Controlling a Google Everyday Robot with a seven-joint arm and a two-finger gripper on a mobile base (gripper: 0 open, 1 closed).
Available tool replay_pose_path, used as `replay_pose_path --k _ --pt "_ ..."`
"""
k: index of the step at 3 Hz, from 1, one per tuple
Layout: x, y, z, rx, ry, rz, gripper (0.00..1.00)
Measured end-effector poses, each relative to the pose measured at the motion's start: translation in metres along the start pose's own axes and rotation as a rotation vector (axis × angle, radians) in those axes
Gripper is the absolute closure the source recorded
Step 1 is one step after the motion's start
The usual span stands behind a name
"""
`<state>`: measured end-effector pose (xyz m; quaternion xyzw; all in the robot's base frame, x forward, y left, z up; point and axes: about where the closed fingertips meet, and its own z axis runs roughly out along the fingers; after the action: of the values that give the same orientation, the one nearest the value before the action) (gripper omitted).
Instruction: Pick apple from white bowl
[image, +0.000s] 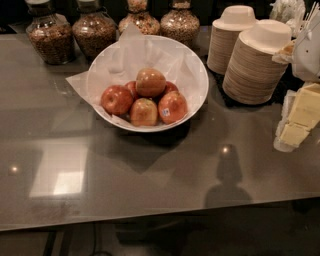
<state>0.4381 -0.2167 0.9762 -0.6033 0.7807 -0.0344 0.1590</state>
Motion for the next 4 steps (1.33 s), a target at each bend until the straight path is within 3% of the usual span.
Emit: replay_pose_path --k 2,3,4 --pt "-0.009 -0.005 0.000 0.014 -0.031 -0.001 0.00" --pt "-0.038 -0.015 0.001 0.018 -0.126 -0.024 0.00" --pt "-0.085 -0.015 0.002 -0.007 -0.242 -0.091 0.00"
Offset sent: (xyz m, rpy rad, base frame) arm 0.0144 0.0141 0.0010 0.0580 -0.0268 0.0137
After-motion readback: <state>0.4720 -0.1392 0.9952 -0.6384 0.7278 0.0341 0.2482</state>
